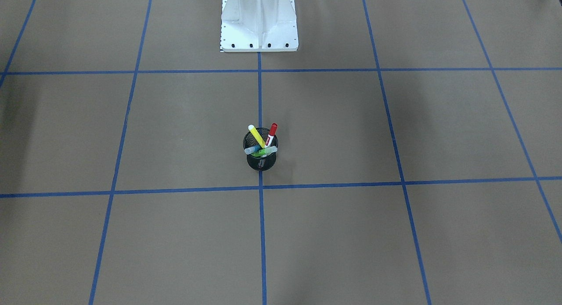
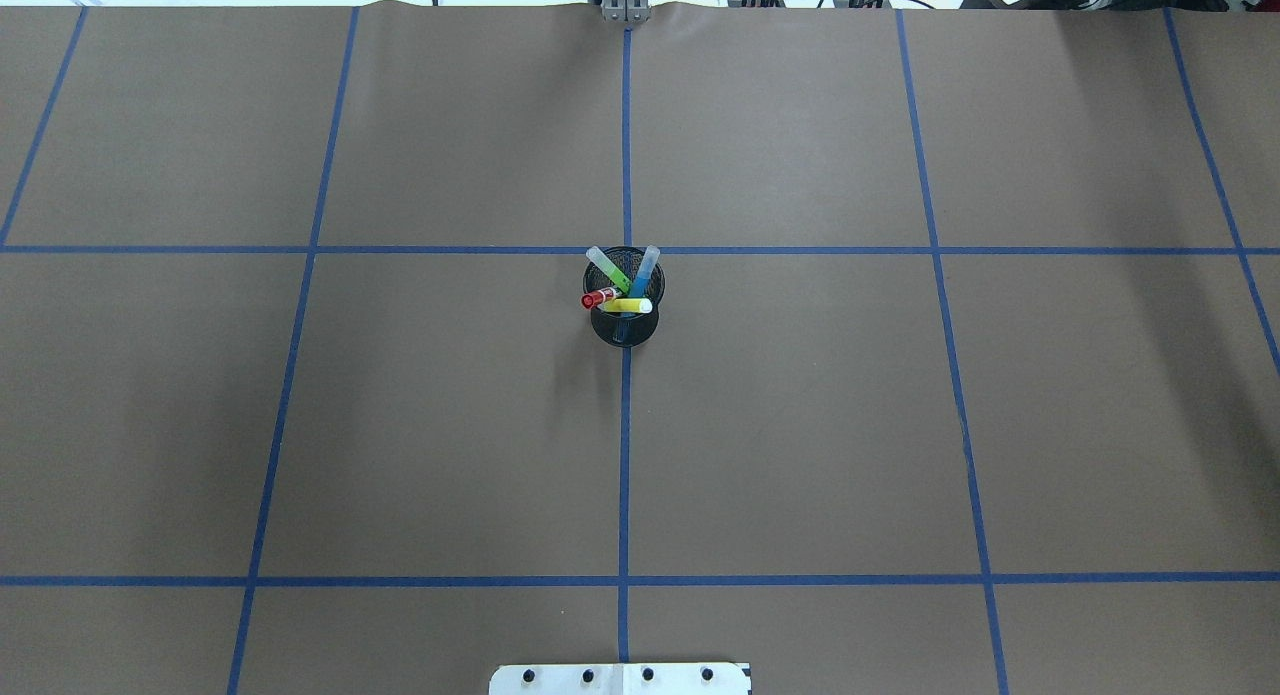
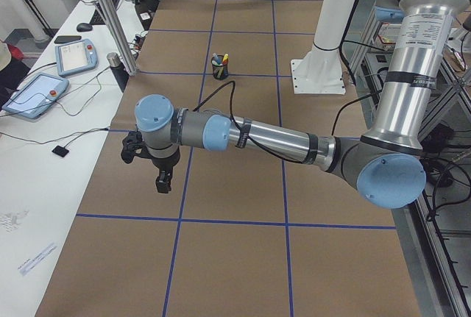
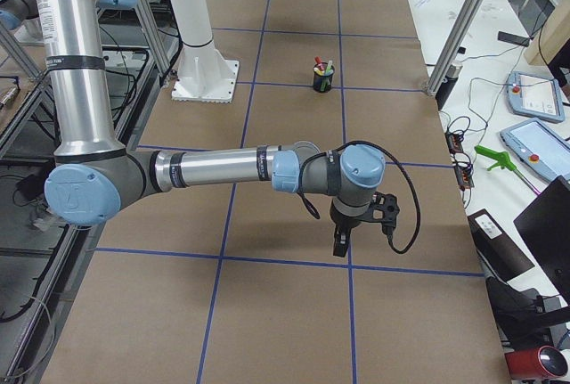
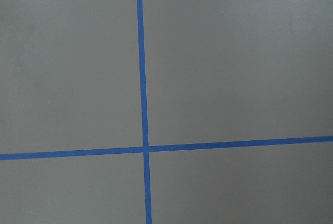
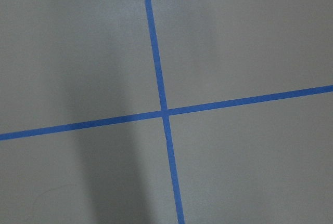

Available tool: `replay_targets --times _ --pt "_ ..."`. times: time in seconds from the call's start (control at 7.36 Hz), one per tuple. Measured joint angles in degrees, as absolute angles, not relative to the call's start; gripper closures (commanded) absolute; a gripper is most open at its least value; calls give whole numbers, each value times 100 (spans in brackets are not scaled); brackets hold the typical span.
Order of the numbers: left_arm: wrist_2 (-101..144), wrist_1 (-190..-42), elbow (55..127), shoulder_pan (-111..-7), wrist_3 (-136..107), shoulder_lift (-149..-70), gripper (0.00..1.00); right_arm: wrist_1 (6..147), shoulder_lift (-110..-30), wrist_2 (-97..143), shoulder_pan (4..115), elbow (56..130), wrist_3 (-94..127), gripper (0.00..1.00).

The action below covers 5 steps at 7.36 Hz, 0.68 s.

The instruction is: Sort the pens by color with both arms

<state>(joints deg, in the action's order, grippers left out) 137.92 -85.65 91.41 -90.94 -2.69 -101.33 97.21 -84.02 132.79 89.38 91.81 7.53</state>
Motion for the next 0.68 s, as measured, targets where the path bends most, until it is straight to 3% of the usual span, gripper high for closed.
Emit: replay_targets --times 0.68 --pt "13774 -8487 8957 -9077 -282 -10309 0 9718 -8337 13198 8822 9289 940 0"
